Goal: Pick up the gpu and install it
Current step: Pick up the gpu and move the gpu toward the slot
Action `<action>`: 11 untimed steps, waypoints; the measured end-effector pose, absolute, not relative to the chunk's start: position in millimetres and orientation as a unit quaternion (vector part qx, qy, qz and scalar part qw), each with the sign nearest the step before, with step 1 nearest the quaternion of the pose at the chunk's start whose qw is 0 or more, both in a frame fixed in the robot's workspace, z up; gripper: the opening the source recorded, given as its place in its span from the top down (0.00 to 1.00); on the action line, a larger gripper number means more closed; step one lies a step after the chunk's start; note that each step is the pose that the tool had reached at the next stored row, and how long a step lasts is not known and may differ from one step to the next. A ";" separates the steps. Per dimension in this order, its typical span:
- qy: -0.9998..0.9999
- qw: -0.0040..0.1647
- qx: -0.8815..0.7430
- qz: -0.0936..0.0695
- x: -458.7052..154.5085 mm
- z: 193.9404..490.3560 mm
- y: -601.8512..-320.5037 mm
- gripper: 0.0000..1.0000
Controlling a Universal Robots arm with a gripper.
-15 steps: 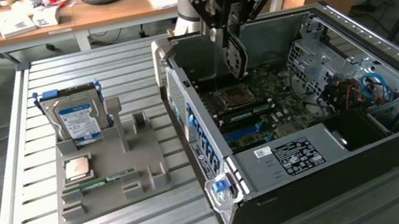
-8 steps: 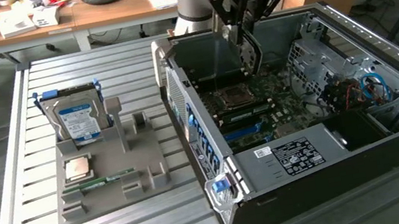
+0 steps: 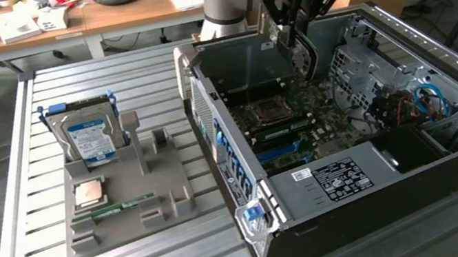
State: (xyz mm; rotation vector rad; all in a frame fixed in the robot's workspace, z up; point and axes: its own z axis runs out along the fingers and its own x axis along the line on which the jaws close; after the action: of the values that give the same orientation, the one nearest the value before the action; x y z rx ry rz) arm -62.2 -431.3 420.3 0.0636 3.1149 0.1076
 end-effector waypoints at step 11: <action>0.999 0.012 0.020 0.036 -31.1 420.3 -431.3 0.74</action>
State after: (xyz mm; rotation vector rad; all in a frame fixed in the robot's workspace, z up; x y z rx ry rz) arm -31.1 -431.3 420.3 0.0638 3.1148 0.1114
